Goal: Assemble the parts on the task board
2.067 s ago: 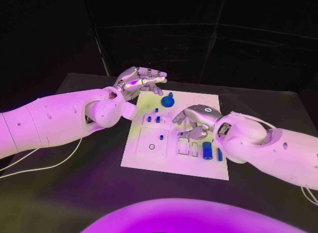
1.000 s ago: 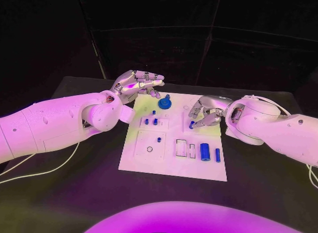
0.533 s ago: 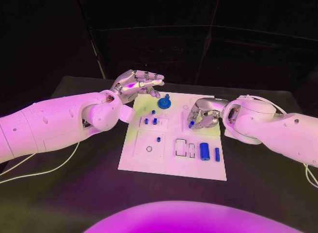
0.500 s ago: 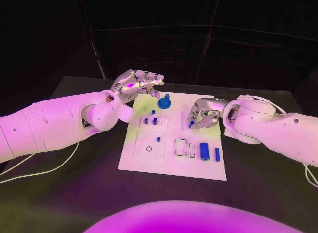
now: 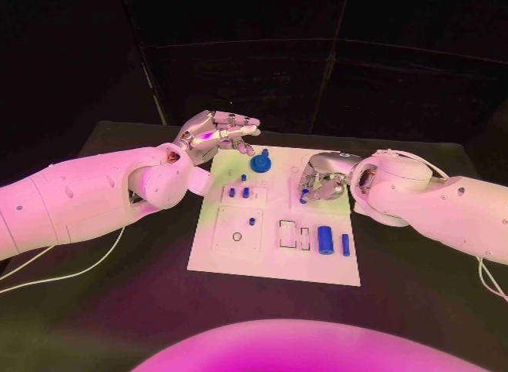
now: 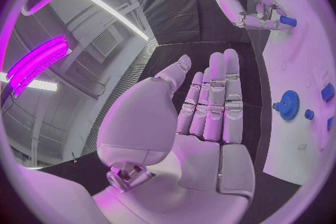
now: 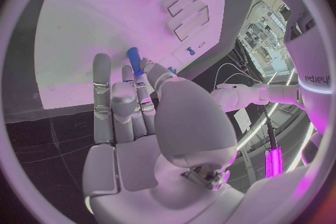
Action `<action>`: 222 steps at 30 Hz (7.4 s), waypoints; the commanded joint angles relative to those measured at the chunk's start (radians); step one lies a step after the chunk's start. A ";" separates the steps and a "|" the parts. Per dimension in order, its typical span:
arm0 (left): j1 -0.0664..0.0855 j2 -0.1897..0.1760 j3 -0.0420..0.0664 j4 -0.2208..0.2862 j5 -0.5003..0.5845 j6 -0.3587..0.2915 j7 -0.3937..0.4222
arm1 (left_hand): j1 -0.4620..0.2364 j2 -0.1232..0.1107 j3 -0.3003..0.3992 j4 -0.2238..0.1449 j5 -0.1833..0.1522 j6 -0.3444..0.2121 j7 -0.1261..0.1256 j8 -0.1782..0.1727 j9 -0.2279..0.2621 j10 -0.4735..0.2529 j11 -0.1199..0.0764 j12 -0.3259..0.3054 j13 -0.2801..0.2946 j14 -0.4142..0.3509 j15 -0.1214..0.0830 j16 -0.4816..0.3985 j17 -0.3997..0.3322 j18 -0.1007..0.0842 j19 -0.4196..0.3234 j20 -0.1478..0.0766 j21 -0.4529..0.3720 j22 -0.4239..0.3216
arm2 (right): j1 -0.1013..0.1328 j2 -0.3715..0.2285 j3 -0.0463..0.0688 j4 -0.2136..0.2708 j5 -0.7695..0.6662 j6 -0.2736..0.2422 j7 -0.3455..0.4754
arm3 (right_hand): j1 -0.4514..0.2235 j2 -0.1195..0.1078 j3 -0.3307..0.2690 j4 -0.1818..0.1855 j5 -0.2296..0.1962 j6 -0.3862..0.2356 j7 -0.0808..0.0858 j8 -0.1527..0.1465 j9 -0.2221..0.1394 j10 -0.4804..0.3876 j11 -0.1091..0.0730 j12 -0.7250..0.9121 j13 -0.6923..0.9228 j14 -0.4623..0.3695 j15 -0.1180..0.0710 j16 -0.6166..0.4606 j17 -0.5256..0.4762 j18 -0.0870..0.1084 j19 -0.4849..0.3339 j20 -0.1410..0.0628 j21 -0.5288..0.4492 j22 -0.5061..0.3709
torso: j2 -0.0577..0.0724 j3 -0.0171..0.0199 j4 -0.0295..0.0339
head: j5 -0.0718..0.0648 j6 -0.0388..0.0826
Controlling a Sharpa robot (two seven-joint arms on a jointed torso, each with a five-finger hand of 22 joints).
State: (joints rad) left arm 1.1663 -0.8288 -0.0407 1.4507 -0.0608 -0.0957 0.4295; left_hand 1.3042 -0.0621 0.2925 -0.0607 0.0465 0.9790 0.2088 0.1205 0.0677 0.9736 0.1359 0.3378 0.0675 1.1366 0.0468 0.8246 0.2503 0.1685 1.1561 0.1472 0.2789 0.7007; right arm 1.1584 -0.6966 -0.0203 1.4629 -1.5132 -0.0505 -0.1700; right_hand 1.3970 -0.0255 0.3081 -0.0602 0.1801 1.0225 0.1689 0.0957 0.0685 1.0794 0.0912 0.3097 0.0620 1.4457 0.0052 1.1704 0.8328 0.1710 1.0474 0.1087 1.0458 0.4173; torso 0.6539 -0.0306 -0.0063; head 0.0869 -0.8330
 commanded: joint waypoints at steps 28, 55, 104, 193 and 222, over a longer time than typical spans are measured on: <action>0.001 -0.002 -0.001 -0.003 0.003 0.004 -0.007 | -0.007 0.020 -0.008 0.006 0.003 -0.009 -0.003 0.007 0.000 -0.009 -0.001 0.008 0.002 0.004 0.003 -0.008 0.004 0.012 0.011 0.000 -0.012 -0.009 | -0.013 -0.029 -0.002 0.051 -0.089 -0.144 0.035 | -0.007 -0.016 0.088 -0.014 -0.041 0.057 -0.016 0.000 0.002 0.070 -0.017 -0.023 0.006 0.021 -0.015 0.045 0.060 0.015 0.008 -0.012 0.036 0.017 | -0.002 -0.0001 -0.0005 | 0.005 -0.001; 0.002 0.018 -0.001 -0.037 0.003 0.009 -0.010 | -0.009 0.024 -0.010 0.010 0.003 -0.011 -0.002 0.008 0.000 -0.011 -0.001 0.010 0.002 0.005 0.003 -0.009 0.005 0.012 0.013 0.000 -0.015 -0.013 | 0.000 0.108 0.009 0.142 -0.010 -0.068 0.160 | -0.006 -0.020 0.119 -0.024 -0.031 0.056 -0.013 -0.008 -0.001 0.070 -0.014 -0.035 0.006 0.020 -0.014 0.046 0.059 0.014 0.006 -0.014 0.045 0.023 | 0.000 -0.0013 -0.0010 | 0.047 -0.005; 0.003 0.017 -0.001 -0.048 0.003 0.005 0.003 | -0.013 0.025 -0.013 0.013 0.003 -0.012 -0.002 0.010 0.000 -0.012 0.000 0.011 0.002 0.005 0.004 -0.010 0.006 0.012 0.014 0.001 -0.017 -0.016 | -0.081 0.232 -0.031 0.044 -0.168 -0.030 0.131 | -0.010 -0.025 0.128 -0.029 -0.020 0.057 -0.012 -0.011 0.000 0.070 -0.013 -0.040 0.006 0.021 -0.013 0.052 0.068 0.014 0.004 -0.013 0.049 0.025 | -0.001 -0.0005 0.0003 | 0.086 -0.037; 0.004 0.011 -0.001 -0.047 0.003 0.020 -0.014 | -0.015 0.025 -0.017 0.015 0.003 -0.015 -0.002 0.011 0.000 -0.015 0.000 0.013 0.002 0.004 0.004 -0.011 0.007 0.012 0.016 0.002 -0.021 -0.021 | -0.051 -0.131 -0.013 0.280 0.220 -0.358 0.104 | -0.151 -0.080 -0.009 0.047 0.031 -0.045 -0.026 0.010 0.009 0.206 -0.040 0.171 0.121 0.056 -0.029 0.187 0.256 -0.010 0.096 -0.019 0.150 0.200 | -0.019 -0.0018 -0.0172 | -0.006 -0.012; 0.003 0.007 -0.006 -0.045 0.003 0.025 -0.014 | -0.015 0.025 -0.018 0.015 0.003 -0.016 -0.002 0.011 0.000 -0.015 0.000 0.013 0.002 0.004 0.005 -0.012 0.008 0.012 0.016 0.002 -0.022 -0.022 | -0.118 -0.265 -0.033 0.352 0.094 -0.288 -0.397 | -0.244 -0.062 -0.371 0.332 0.146 -0.068 -0.058 0.214 0.067 0.286 -0.062 0.972 1.081 0.085 -0.047 0.322 0.515 -0.028 0.161 -0.041 0.199 0.300 | -0.025 -0.0018 -0.0269 | -0.092 -0.023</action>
State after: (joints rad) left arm 1.1676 -0.8210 -0.0471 1.4032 -0.0605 -0.0839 0.4116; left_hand 1.2958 -0.0444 0.2788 -0.0471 0.0465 0.9719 0.2086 0.1280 0.0677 0.9666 0.1358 0.3456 0.0682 1.1366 0.0468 0.8171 0.2572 0.1685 1.1658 0.1516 0.2602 0.6800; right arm 1.0419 -0.9632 -0.0533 1.8140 -1.3845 -0.3620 -0.5176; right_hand 1.1475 -0.0918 -0.0596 0.2710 0.3239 0.9605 0.1146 0.3066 0.1345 1.3615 0.0304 1.2778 1.1418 1.4685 -0.0360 1.4871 1.3081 0.1550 1.2050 0.0660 1.2461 0.7184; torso 0.6285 -0.0327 -0.0322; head -0.0040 -0.8548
